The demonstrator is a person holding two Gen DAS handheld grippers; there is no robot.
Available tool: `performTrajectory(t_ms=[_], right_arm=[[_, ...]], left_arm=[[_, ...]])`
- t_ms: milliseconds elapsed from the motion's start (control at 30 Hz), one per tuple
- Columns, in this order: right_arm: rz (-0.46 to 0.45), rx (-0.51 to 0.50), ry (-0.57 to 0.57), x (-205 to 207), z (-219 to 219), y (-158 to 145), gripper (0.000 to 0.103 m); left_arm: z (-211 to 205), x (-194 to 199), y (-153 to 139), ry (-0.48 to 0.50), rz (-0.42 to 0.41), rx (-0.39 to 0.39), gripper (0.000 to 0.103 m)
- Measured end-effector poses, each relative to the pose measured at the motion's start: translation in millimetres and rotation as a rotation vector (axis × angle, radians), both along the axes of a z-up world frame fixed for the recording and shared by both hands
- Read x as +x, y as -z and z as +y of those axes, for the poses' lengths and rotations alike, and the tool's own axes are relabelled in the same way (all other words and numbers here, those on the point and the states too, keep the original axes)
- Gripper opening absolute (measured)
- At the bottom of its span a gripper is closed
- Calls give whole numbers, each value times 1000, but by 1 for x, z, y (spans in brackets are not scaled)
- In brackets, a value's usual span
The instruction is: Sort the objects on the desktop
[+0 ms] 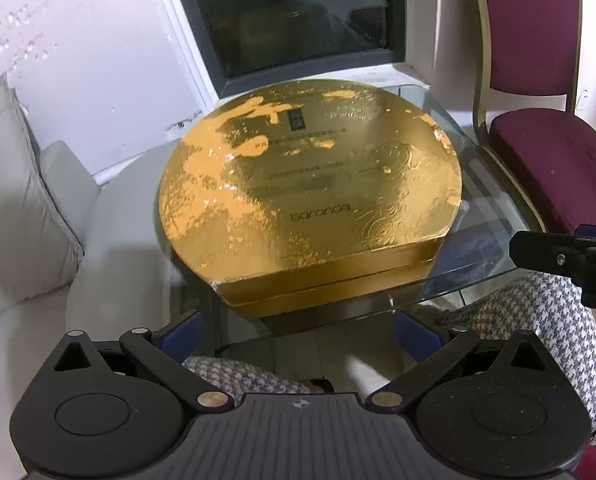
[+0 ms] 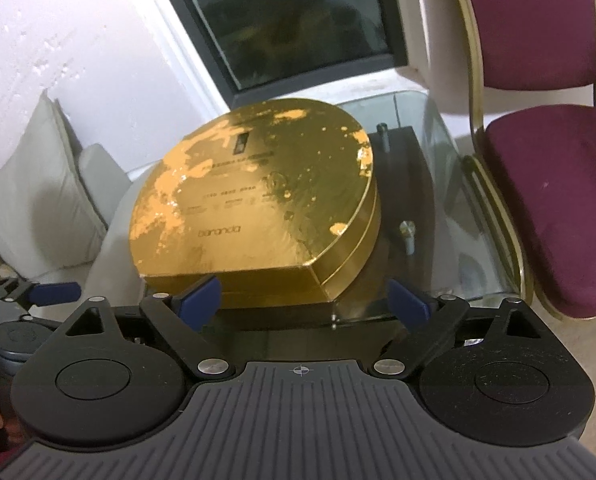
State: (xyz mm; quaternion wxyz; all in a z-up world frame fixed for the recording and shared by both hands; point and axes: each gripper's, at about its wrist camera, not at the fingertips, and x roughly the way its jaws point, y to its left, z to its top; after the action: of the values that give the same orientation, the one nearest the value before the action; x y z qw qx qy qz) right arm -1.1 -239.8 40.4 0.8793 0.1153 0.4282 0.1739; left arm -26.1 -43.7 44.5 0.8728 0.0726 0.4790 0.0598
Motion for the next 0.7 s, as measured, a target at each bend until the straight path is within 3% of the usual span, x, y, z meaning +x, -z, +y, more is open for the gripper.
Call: performTrajectory(t_ms=[700], right_arm=[[30, -39, -20, 3, 9, 9, 94]], left_arm=[[3, 1, 12, -12, 30, -22, 102]])
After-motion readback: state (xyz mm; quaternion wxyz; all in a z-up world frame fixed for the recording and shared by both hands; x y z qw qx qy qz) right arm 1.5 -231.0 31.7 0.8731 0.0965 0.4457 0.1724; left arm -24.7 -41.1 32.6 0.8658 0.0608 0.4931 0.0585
